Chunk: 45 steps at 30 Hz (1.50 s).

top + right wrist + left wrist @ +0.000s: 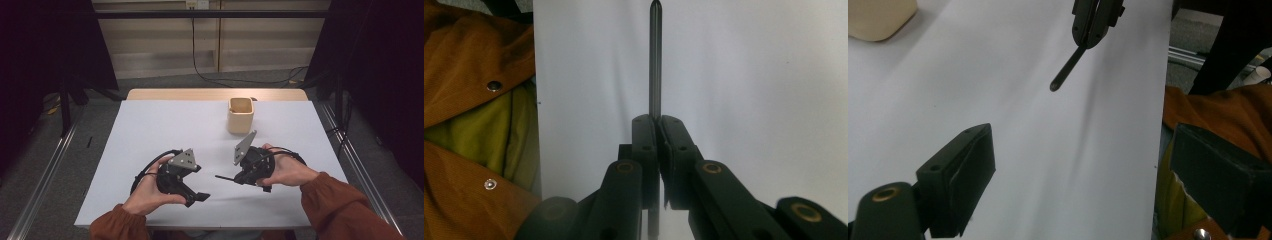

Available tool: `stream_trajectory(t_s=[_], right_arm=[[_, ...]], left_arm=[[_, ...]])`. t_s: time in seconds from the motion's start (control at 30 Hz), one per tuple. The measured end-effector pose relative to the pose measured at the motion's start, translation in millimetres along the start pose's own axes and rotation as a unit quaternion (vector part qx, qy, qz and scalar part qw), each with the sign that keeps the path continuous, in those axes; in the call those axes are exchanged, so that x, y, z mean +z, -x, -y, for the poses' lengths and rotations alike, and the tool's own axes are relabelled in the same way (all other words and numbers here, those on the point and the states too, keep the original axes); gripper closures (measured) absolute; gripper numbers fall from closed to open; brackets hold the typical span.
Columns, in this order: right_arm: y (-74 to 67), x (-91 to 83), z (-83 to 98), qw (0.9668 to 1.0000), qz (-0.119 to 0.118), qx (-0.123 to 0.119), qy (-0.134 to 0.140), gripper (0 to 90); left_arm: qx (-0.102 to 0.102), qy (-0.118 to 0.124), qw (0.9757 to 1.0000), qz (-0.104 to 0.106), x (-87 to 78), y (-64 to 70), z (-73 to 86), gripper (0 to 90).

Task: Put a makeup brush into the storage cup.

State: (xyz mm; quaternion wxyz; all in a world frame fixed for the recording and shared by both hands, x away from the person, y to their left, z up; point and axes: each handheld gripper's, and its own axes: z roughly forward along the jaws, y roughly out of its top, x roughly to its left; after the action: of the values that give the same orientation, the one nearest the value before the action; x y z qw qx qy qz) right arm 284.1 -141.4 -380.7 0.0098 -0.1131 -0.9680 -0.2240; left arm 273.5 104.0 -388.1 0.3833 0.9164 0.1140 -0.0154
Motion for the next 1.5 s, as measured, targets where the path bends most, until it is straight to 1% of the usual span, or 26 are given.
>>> stream_trajectory(t_s=[0.07, 0.1, 0.17, 0.27, 0.33, 0.43, 0.5, 0.57, 0.63, 0.7, 0.77, 0.8, 0.83, 0.87, 0.9, 0.93, 0.97, 1.0, 1.03, 1.13, 1.2, 1.27, 1.3, 1.33, 1.37, 1.5], right_arm=[[-0.8, 1.1, -0.5, 1.0, -0.002, 0.003, -0.003, 85.8], [-0.5, 2.2, -0.7, 1.0, -0.003, -0.002, 0.0, 85.8], [-0.5, 3.4, -1.4, 1.0, -0.004, -0.006, -0.001, 85.8], [0.3, 6.3, -1.6, 0.9999, -0.008, -0.009, -0.007, 85.8], [-0.6, 8.0, -2.1, 0.9998, -0.01, -0.01, -0.014, 85.8], [-1.9, 10.0, -3.2, 0.9996, -0.015, -0.017, -0.017, 85.8], [-3.5, 10.3, -4.4, 0.9995, -0.015, -0.02, -0.021, 85.8], [-4.4, 10.9, -5.6, 0.9994, -0.014, -0.024, -0.02, 85.8], [-4.8, 11.4, -6.5, 0.9993, -0.013, -0.029, -0.02, 85.8], [-5.9, 11.2, -7.5, 0.9993, -0.015, -0.026, -0.02, 85.8], [-6.2, 11.1, -8.3, 0.9992, -0.016, -0.032, -0.02, 85.8], [-6.5, 11.0, -8.7, 0.9991, -0.014, -0.034, -0.02, 85.8], [-6.9, 11.2, -9.0, 0.9991, -0.016, -0.035, -0.019, 85.8], [-8.3, 11.1, -9.3, 0.9992, -0.017, -0.031, -0.021, 85.8], [-8.2, 11.8, -9.7, 0.9989, -0.02, -0.037, -0.019, 85.8], [-8.8, 12.0, -9.8, 0.9989, -0.019, -0.037, -0.019, 85.8], [-8.7, 12.3, -10.2, 0.9988, -0.02, -0.041, -0.018, 85.8], [-9.6, 12.0, -10.6, 0.9989, -0.018, -0.037, -0.021, 85.8], [-9.4, 12.3, -10.8, 0.9988, -0.021, -0.04, -0.019, 85.8], [-10.0, 12.3, -11.8, 0.9988, -0.021, -0.041, -0.019, 85.8], [-10.4, 13.0, -12.5, 0.9987, -0.022, -0.043, -0.018, 85.8], [-11.0, 13.6, -13.3, 0.9987, -0.022, -0.043, -0.017, 85.8], [-10.5, 13.8, -14.0, 0.9985, -0.023, -0.046, -0.016, 85.8], [-11.1, 14.0, -14.5, 0.9986, -0.023, -0.046, -0.016, 85.8], [-11.6, 14.2, -15.5, 0.9985, -0.023, -0.048, -0.016, 85.8], [-13.5, 15.8, -18.5, 0.9984, -0.024, -0.05, -0.015, 85.8]], left_arm=[[0.009, -0.009, 0.9999, 0.005, 1.3, 0.5, -0.9, 11.4], [0.013, -0.015, 0.9998, 0.004, 1.5, 0.9, -1.6, 14.9], [0.011, -0.019, 0.9998, 0.001, 1.9, -0.1, -3.1, 21.5], [0.007, -0.036, 0.9993, 0.006, 3.9, -1.9, -6.5, 24.7], [0.012, -0.049, 0.9987, 0.004, 4.9, -1.8, -9.4, 30.0], [0.014, -0.068, 0.9975, 0.009, 7.2, -0.9, -12.8, 35.8], [0.019, -0.08, 0.9966, 0.0, 9.1, 0.1, -15.4, 36.1], [0.022, -0.088, 0.9959, 0.005, 11.3, 0.8, -18.0, 36.6], [0.025, -0.094, 0.9953, 0.002, 12.8, 1.7, -20.8, 37.9], [0.022, -0.095, 0.9952, 0.012, 13.5, 2.0, -22.6, 38.0], [0.02, -0.093, 0.9955, 0.005, 14.2, 3.0, -23.1, 38.1], [0.017, -0.093, 0.9955, 0.007, 14.3, 1.5, -23.4, 38.7], [0.008, -0.09, 0.9959, 0.009, 14.5, 1.0, -23.4, 39.8], [0.004, -0.089, 0.996, 0.011, 15.1, 0.8, -23.2, 40.7], [0.003, -0.09, 0.9959, 0.012, 15.5, 0.5, -23.4, 41.4], [0.0, -0.088, 0.9961, 0.007, 16.0, 0.1, -23.5, 41.3], [-0.004, -0.094, 0.9956, 0.003, 16.7, -1.0, -23.8, 39.4], [-0.001, -0.095, 0.9955, -0.006, 16.7, -1.0, -23.8, 36.6], [0.004, -0.093, 0.9956, -0.006, 16.5, -1.4, -23.4, 38.7], [0.006, -0.099, 0.995, 0.013, 18.4, -2.2, -21.9, 49.5], [0.014, -0.099, 0.9949, 0.015, 19.4, -1.1, -22.2, 55.8], [0.017, -0.099, 0.9946, 0.025, 20.6, -1.3, -23.0, 62.3], [0.014, -0.1, 0.9945, 0.027, 21.6, -1.7, -23.4, 63.4], [0.01, -0.104, 0.9939, 0.035, 22.9, -3.1, -23.9, 64.1], [0.006, -0.101, 0.9943, 0.033, 24.0, -3.7, -23.8, 66.7], [0.004, -0.102, 0.9939, 0.042, 25.2, -7.4, -23.9, 72.8]])
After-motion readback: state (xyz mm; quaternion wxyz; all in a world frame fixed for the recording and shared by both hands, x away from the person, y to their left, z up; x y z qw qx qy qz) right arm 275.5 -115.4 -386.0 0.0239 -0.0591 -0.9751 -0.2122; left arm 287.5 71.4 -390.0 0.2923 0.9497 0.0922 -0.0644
